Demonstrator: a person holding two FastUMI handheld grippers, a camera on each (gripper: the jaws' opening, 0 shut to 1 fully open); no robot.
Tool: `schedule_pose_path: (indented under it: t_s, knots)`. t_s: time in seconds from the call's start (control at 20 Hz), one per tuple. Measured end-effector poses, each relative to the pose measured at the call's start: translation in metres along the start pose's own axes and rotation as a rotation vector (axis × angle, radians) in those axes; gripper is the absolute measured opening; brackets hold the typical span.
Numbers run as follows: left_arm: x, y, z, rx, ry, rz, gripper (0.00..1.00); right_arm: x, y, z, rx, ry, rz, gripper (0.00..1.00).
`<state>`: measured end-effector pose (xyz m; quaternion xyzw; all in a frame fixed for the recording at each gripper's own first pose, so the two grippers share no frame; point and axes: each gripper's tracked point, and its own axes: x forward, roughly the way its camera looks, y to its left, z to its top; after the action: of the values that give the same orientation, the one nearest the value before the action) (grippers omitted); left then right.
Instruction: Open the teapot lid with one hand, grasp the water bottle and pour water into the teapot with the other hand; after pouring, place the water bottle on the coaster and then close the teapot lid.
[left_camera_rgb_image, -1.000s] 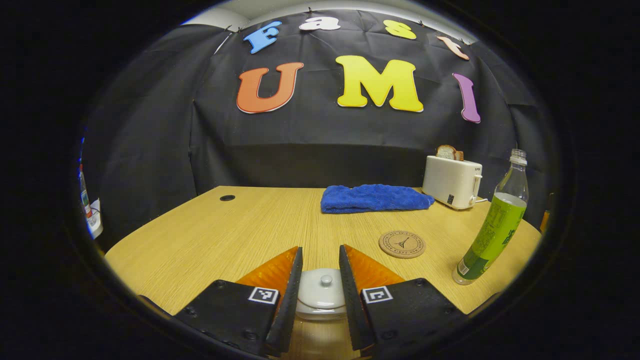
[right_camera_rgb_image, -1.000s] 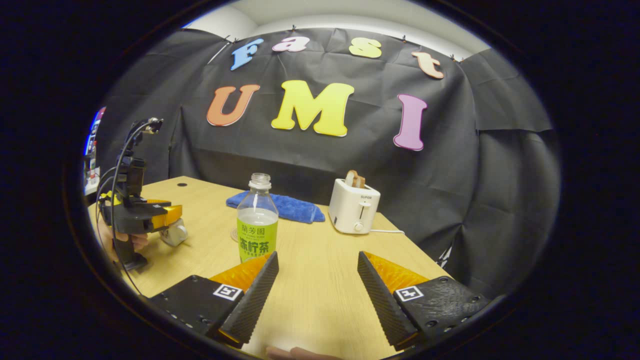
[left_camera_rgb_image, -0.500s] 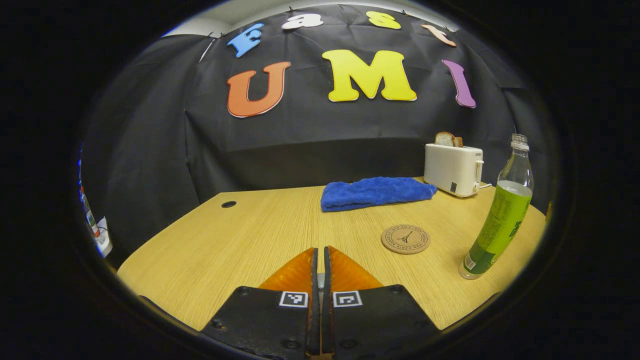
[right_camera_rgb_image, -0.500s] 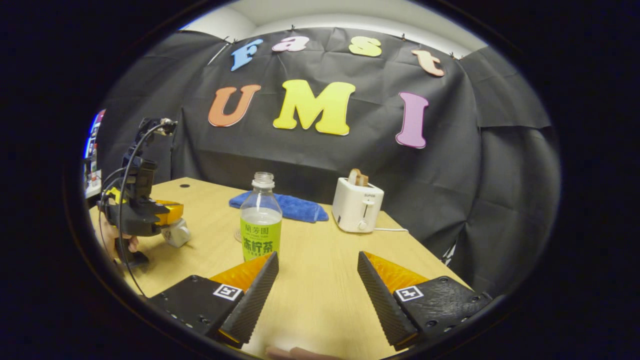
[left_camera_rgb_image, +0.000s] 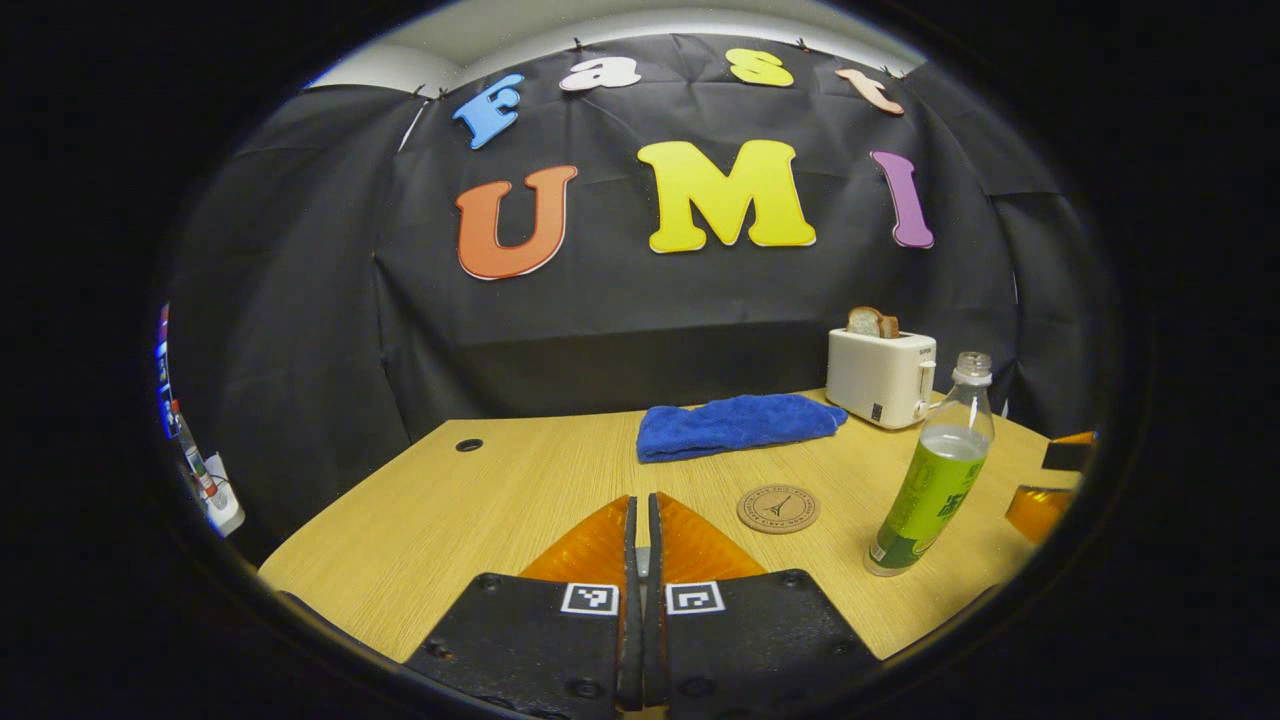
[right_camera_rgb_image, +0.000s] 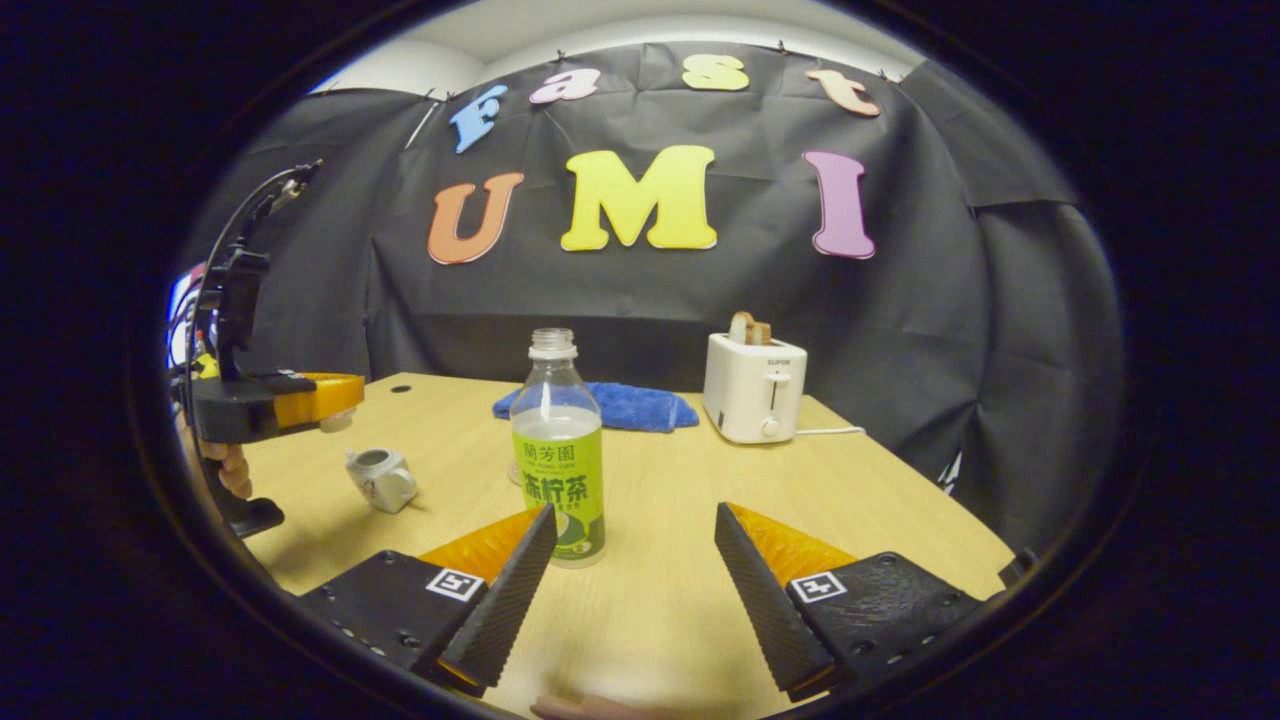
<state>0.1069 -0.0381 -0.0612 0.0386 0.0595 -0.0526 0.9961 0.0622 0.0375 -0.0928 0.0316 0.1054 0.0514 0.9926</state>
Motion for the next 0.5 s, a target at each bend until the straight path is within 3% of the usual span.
schedule_pose_path:
  t_s: [0.25,0.5]
  knots:
    - [-0.038,0.002,0.005,-0.044,-0.018,-0.040,0.03,0.010,0.013,-0.004,0.060,-0.011,0.066,0.98]
    - [-0.073,0.012,0.018,-0.026,-0.056,-0.048,0.04,0.038,0.040,-0.008,0.098,-0.012,0.147,0.92]
